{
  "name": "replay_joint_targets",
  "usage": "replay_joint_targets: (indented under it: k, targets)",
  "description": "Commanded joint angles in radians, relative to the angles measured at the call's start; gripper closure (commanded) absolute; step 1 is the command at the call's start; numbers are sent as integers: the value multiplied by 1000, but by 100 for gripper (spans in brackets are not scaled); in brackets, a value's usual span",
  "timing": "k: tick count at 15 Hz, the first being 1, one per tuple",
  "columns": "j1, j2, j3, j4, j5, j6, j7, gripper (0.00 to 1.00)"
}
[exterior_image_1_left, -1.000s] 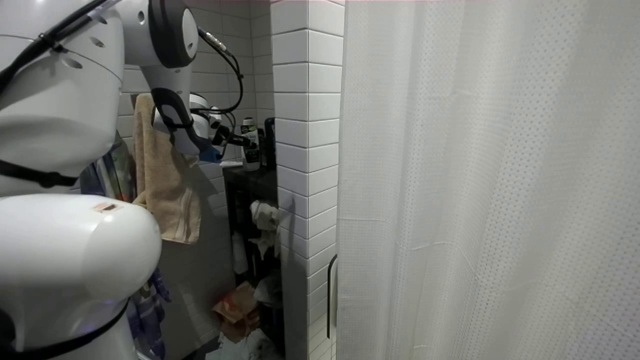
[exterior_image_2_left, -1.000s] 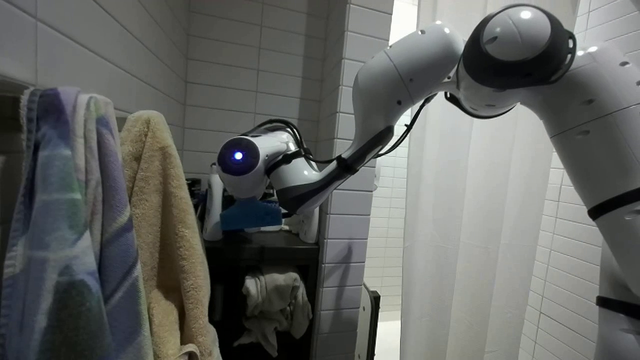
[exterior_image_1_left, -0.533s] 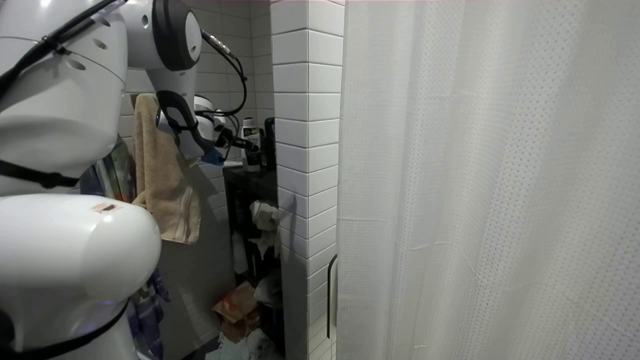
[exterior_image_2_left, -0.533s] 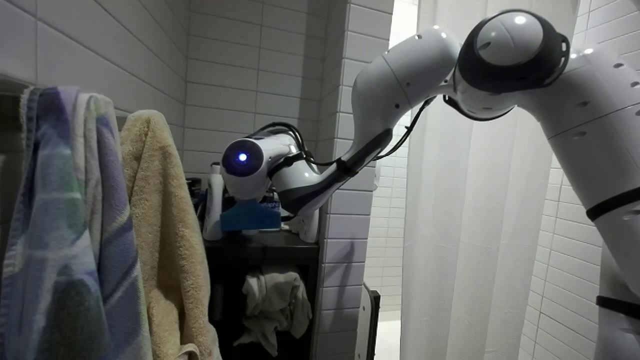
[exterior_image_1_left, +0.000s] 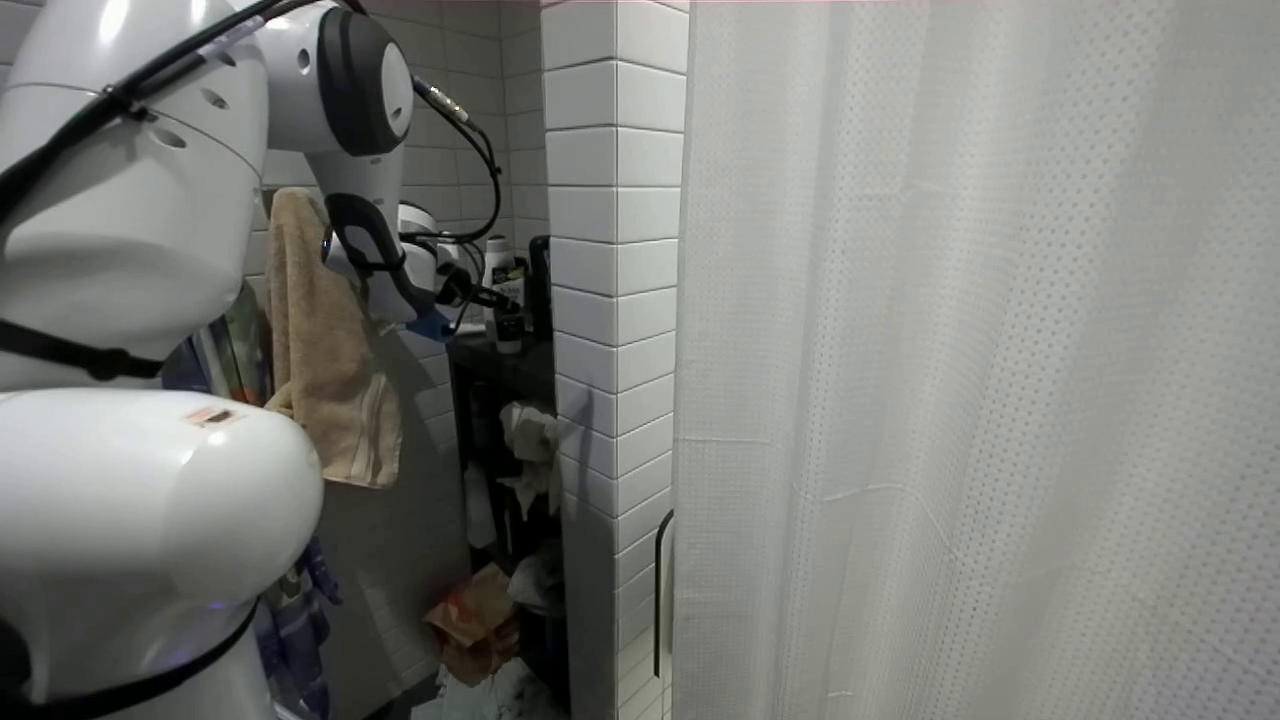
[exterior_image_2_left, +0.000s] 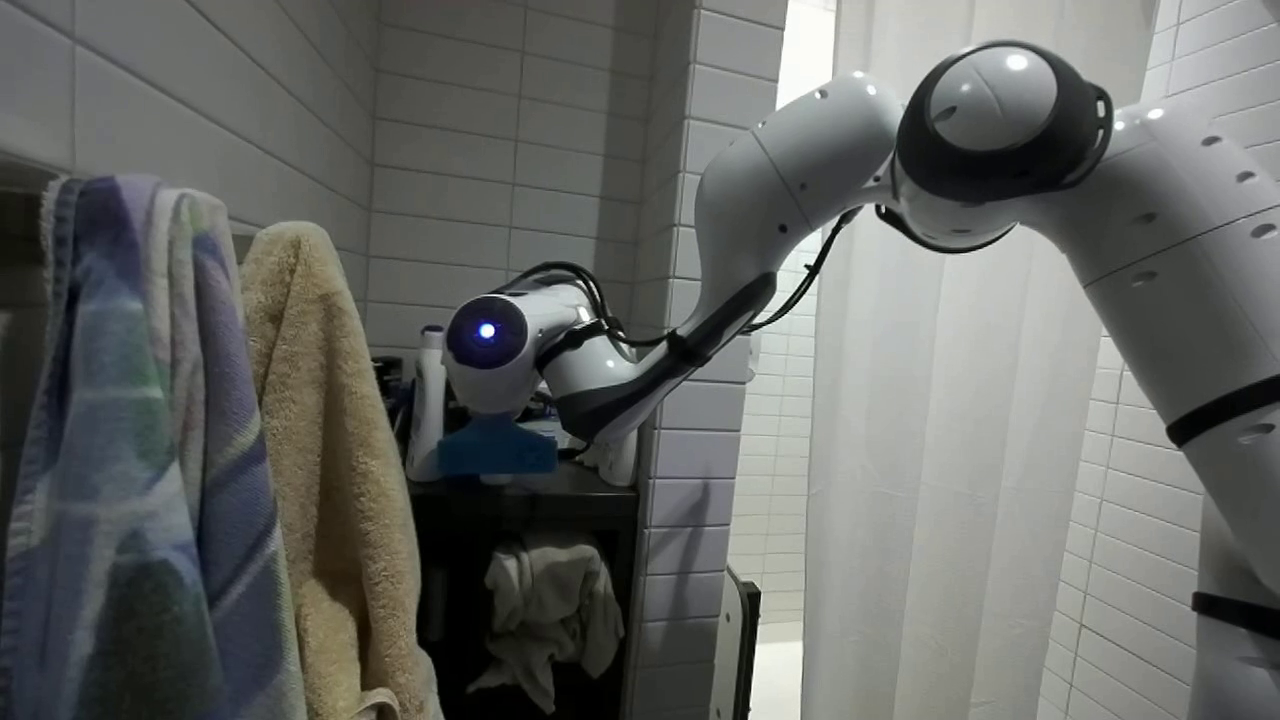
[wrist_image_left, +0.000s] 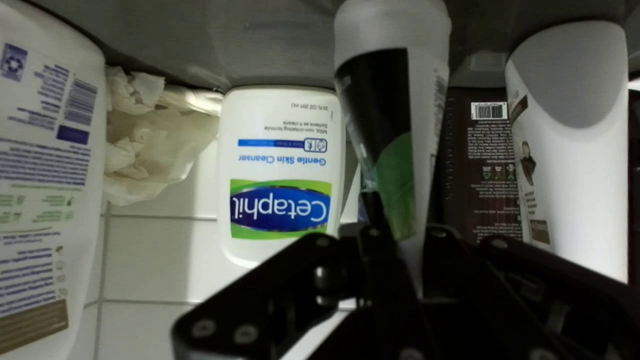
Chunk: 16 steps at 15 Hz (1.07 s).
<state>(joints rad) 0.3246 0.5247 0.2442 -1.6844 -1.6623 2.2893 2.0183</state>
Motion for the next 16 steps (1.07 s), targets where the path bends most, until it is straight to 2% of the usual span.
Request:
replay_joint_targets:
  k: [1, 8, 9, 10, 16]
  targets:
    - [-7, 15, -9, 21, -9, 33, 20, 97]
    - [-5, 24, -13, 30, -6, 33, 20, 97]
    - [-6, 25, -12, 32, -4, 34, 17, 97]
    - [4, 19, -11, 17, 4, 9, 10, 90]
    - [4, 24, -11, 25, 4, 10, 10, 90]
